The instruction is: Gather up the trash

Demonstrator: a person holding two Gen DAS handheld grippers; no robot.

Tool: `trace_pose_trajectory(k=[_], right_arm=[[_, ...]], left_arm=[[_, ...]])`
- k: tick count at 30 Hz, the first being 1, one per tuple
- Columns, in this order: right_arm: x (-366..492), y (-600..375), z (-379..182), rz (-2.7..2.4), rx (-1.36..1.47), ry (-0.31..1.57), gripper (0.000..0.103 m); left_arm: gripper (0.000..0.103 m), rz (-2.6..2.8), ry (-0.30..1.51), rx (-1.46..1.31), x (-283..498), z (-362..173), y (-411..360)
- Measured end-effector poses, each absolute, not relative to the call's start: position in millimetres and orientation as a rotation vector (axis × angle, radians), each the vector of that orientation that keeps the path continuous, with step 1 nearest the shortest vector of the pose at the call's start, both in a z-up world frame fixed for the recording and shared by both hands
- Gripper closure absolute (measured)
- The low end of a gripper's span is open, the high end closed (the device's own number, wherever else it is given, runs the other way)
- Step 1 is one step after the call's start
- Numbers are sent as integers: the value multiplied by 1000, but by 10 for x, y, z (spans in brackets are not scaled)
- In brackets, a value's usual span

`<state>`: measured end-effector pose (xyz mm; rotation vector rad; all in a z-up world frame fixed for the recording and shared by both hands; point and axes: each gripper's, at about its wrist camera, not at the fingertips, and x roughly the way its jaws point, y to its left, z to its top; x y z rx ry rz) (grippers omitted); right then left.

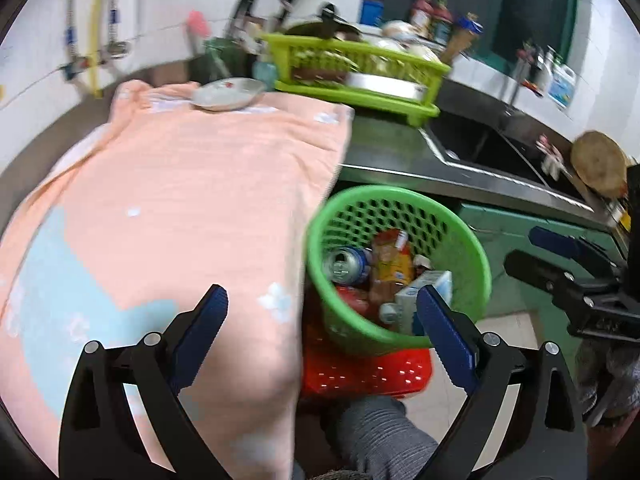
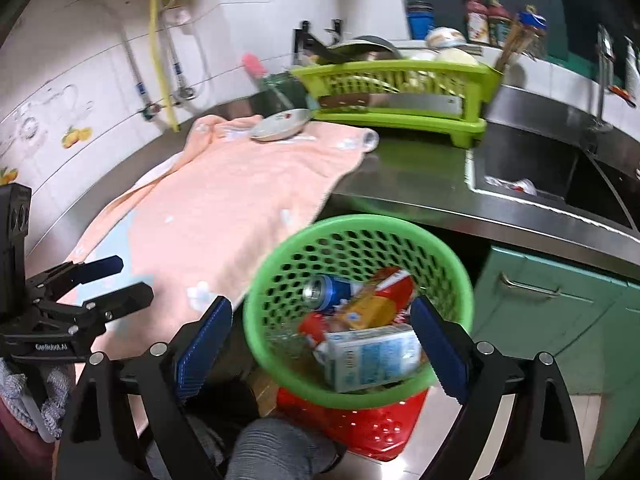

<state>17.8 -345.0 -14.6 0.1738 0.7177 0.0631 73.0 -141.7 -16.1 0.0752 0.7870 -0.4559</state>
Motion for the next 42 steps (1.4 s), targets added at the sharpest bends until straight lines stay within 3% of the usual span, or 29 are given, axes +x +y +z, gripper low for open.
trace_pose_trajectory(k=[13, 27, 42], right_arm=[[146, -2726, -28, 150, 88, 694, 11], [99, -2422, -127, 185, 62, 710, 10], [363, -1608, -187, 355, 5, 730, 9]], left_arm=[[6, -260, 721, -8, 425, 36, -519], [6, -109, 723, -30, 251, -78, -116], [6, 203, 783, -145, 78, -235, 937]])
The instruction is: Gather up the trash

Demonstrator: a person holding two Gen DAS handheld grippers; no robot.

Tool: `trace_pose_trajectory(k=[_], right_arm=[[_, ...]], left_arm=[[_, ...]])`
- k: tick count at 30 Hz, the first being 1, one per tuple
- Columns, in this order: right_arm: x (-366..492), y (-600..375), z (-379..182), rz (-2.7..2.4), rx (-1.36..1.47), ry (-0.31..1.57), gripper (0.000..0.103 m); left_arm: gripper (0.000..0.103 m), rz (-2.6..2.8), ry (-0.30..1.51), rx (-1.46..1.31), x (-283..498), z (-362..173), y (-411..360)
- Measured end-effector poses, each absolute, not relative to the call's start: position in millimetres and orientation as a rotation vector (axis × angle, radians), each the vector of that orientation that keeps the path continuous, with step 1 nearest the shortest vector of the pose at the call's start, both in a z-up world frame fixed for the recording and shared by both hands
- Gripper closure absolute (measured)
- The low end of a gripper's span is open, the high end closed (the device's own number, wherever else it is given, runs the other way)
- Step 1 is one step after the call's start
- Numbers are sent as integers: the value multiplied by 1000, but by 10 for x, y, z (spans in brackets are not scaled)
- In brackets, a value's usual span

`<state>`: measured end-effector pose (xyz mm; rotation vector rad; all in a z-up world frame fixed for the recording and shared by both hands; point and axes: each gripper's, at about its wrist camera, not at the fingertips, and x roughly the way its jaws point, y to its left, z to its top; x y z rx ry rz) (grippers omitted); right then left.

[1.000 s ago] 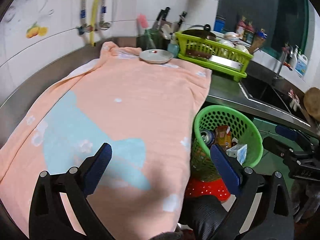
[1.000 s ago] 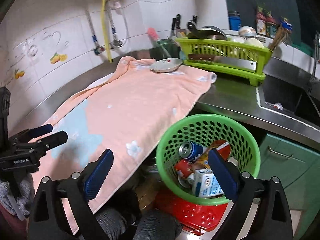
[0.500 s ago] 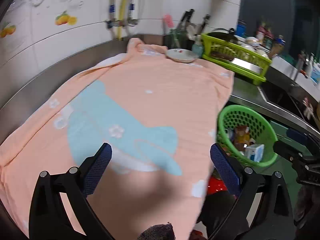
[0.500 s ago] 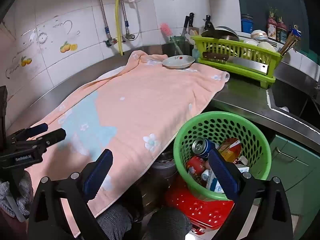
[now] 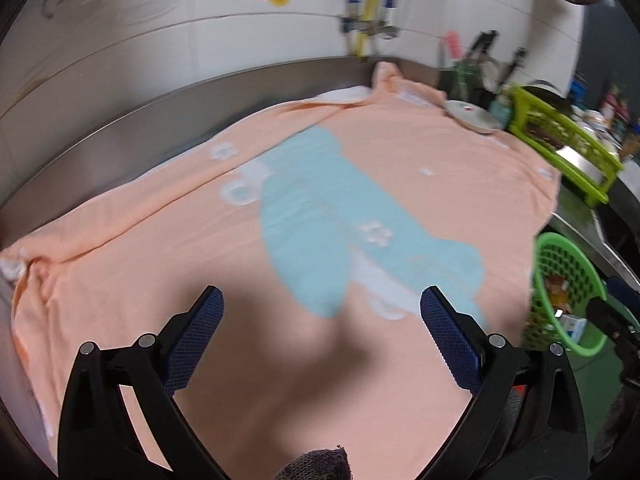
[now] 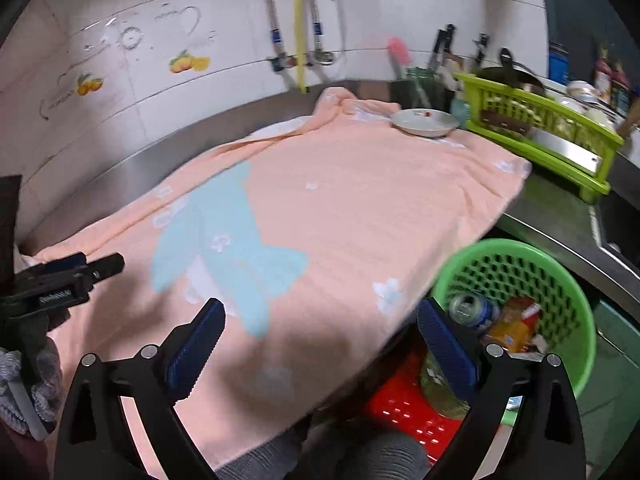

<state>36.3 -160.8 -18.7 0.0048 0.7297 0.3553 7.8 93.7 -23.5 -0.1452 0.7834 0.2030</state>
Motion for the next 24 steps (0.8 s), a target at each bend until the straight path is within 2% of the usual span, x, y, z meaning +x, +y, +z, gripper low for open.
trace_pose_trajectory(k=[8, 24], right_arm=[[336, -1337, -160, 393, -22, 716, 9], [248, -1596, -125, 335, 22, 709, 9]], left_arm=[[6, 245, 802, -183, -53, -289, 1184], [6, 134, 741, -126, -86, -98, 667]])
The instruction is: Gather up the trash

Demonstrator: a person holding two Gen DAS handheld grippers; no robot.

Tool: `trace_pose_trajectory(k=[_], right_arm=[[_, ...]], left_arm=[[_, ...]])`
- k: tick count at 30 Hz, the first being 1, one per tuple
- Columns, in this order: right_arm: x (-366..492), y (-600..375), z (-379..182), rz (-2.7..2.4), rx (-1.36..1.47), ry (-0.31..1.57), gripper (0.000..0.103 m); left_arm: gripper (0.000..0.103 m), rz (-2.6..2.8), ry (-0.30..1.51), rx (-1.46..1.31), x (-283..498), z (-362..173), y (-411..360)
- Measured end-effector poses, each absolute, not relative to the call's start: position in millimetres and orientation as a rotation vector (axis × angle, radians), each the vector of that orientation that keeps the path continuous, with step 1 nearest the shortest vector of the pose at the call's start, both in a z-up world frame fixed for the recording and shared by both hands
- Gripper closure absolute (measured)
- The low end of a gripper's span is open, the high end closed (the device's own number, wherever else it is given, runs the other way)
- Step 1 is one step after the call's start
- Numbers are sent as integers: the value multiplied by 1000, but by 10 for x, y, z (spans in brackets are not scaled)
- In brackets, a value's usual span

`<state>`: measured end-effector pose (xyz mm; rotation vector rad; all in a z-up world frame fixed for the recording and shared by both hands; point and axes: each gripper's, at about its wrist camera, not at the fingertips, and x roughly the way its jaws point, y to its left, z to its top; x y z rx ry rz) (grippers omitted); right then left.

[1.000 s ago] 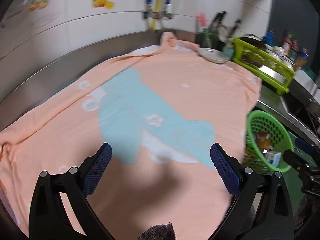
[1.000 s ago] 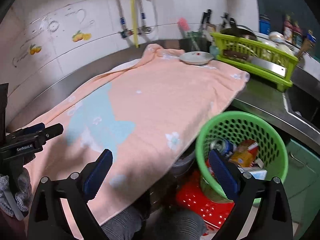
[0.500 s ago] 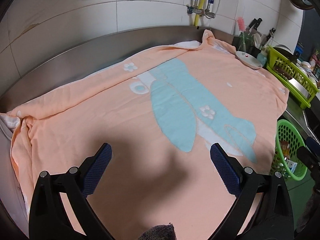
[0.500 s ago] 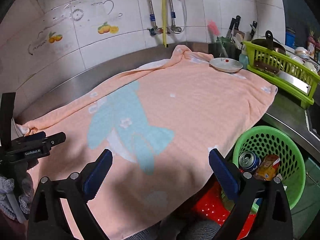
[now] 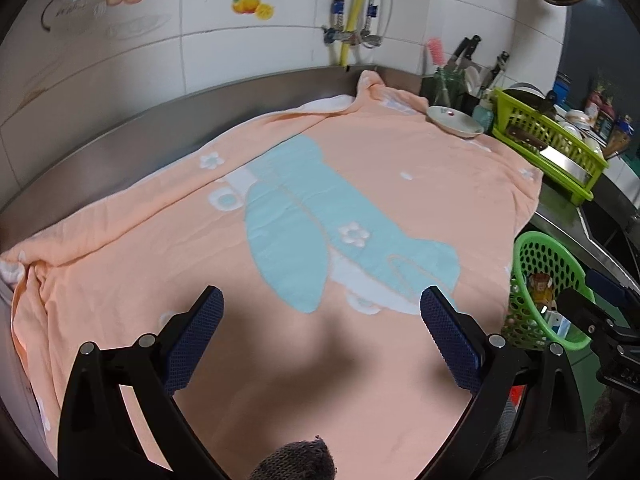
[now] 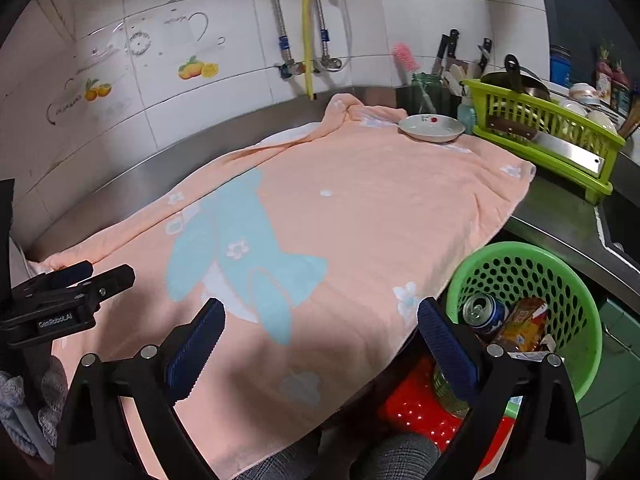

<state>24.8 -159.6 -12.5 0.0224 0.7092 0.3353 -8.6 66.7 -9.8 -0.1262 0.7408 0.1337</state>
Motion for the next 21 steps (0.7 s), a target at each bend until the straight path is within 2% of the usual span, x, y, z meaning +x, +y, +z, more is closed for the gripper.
trace_pose_trajectory(k=[21], right_arm=[[64, -2010, -151, 194, 42, 698, 9]], left_arm=[[6, 40, 733, -73, 25, -101, 273]])
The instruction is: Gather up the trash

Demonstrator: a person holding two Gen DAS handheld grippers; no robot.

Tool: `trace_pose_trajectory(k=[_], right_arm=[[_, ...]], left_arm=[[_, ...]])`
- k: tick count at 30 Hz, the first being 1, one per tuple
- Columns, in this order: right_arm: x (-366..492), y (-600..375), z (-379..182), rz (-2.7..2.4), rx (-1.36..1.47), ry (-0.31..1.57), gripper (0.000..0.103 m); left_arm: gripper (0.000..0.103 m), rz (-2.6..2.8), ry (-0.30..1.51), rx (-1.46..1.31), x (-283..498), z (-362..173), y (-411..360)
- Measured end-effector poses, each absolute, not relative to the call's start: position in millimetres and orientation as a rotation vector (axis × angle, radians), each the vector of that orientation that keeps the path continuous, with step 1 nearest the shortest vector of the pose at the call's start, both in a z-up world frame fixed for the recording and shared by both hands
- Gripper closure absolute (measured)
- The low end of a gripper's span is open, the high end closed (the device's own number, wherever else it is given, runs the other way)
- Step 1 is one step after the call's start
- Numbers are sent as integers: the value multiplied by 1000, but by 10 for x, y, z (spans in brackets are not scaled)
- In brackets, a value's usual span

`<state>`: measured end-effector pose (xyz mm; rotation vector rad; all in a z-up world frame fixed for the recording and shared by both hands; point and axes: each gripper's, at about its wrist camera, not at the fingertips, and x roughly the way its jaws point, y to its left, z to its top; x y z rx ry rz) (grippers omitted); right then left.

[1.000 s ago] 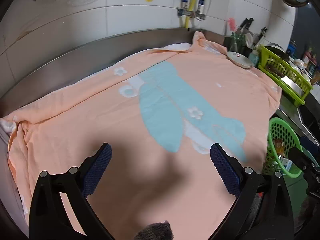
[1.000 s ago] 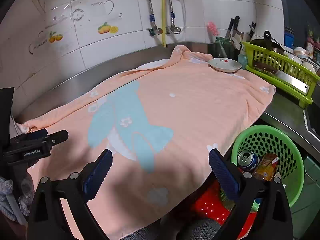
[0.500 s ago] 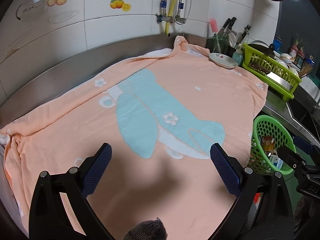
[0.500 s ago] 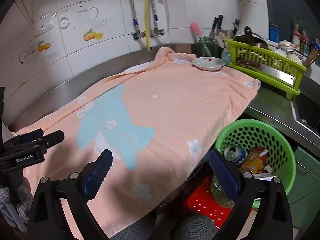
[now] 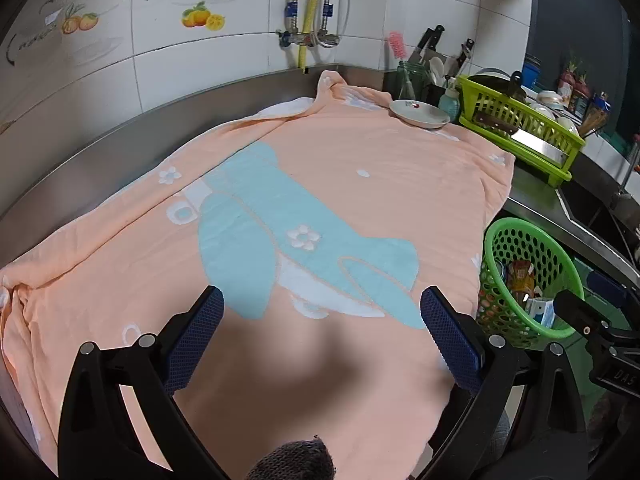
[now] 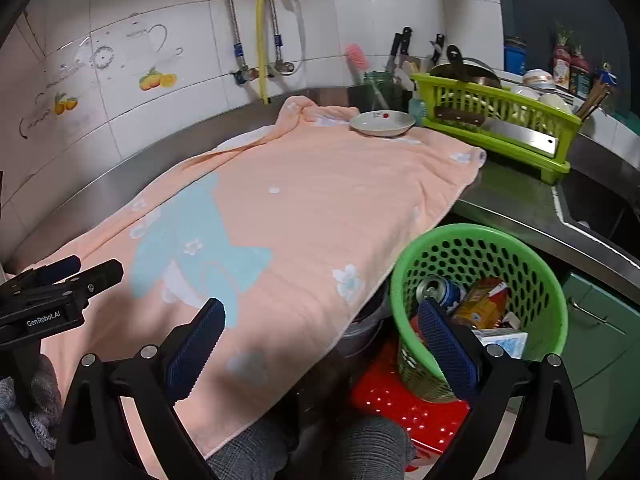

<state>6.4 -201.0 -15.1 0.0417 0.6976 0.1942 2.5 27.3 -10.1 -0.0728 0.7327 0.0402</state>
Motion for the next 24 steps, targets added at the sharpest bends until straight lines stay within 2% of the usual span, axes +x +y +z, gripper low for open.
trace_pose_trajectory(k=[24], right_arm=[[-95, -2301, -152, 108, 101, 685, 9]], left_arm=[[7, -48, 721, -20, 93, -117, -133]])
